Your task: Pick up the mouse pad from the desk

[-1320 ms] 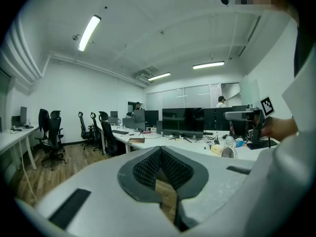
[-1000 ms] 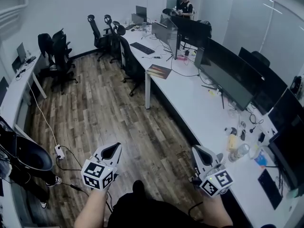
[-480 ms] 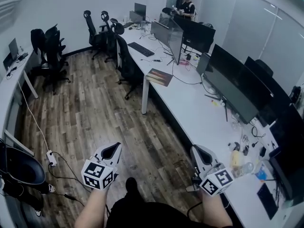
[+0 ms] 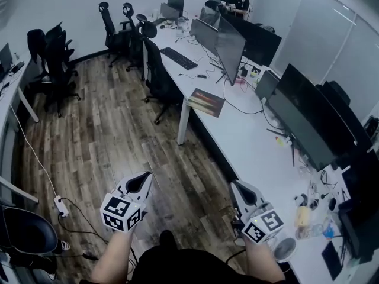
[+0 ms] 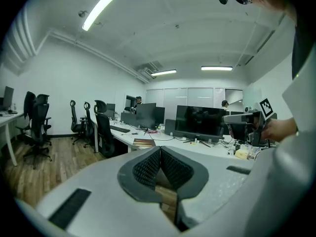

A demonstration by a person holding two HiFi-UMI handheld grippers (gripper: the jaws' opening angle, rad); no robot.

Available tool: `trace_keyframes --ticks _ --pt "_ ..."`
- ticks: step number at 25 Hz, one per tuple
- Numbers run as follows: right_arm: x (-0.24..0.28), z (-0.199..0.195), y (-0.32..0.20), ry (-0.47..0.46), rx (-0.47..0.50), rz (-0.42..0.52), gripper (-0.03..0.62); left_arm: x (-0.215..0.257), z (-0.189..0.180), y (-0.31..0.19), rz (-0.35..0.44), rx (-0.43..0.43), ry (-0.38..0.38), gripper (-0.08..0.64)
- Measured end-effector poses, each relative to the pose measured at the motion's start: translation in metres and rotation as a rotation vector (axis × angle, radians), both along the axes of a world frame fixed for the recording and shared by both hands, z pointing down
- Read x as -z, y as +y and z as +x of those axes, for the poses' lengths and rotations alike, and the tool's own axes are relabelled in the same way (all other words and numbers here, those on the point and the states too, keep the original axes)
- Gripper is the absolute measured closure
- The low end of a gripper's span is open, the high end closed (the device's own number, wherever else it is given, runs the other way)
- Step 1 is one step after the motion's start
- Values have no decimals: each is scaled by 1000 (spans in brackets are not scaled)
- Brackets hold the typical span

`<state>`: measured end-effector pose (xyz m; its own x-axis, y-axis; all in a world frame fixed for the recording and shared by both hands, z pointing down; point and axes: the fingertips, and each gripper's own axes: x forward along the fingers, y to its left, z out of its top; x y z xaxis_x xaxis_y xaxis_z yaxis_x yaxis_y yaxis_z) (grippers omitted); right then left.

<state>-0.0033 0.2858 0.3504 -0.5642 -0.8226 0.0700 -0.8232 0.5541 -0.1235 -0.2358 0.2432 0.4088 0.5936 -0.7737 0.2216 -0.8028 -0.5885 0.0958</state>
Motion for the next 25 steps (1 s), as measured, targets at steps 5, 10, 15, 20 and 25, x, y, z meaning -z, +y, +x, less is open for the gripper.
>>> trace_keyframes --ticks 5,10,15,20,25 --pt "-7 -14 -42 -4 -22 -24 586 -3 -9 -50 -12 -33 -3 551" --pt "-9 -18 -75 -8 -40 -34 586 -6 -12 -82 -18 -58 -14 551" --pt "-14 -9 -107 -9 -50 -42 586 -11 -10 -111 -29 -56 -18 551" --pt "-28 -1 -150 -30 -46 -61 586 -24 -8 -146 -56 -43 -39 551" --pt "-39 12 -212 -69 -19 -77 586 -34 2 -203 -72 -20 -60 551"
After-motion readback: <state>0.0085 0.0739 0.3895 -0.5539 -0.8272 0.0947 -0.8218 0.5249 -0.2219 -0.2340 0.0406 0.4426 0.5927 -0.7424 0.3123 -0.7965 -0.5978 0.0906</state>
